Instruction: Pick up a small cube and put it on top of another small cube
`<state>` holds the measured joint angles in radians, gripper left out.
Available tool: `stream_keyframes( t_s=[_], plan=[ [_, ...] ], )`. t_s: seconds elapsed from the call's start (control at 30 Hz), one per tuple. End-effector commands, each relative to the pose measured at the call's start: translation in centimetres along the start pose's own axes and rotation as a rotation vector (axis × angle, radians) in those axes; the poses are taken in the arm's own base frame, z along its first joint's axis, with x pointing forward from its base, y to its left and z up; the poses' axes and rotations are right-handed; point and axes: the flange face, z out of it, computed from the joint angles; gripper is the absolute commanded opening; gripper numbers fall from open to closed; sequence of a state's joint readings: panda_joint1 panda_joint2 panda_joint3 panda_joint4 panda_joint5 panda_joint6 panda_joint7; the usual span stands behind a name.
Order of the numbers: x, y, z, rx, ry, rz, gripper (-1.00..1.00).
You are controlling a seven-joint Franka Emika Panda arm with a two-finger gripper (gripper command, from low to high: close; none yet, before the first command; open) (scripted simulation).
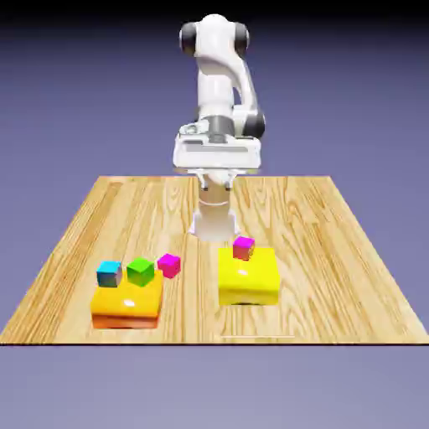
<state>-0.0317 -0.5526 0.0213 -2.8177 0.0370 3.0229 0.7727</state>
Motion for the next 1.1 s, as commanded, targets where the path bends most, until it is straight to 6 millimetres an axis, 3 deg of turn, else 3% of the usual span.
stream_keyframes(
  t_s=[0.0,0.37,0.73,0.9,1.07],
  plan=[
    [0.2,1.2,0.7,-0.035,-0.01,0.066,0.0],
    [0.0,15.5,6.5,-0.396,-0.072,0.843,0.0],
    [-4.9,28.7,7.8,-0.699,-0.073,1.681,0.0],
    [-8.0,32.8,7.5,-0.807,-0.067,2.04,0.0],
    [-9.0,33.8,9.5,-0.796,-0.068,2.038,0.0]
  ],
)
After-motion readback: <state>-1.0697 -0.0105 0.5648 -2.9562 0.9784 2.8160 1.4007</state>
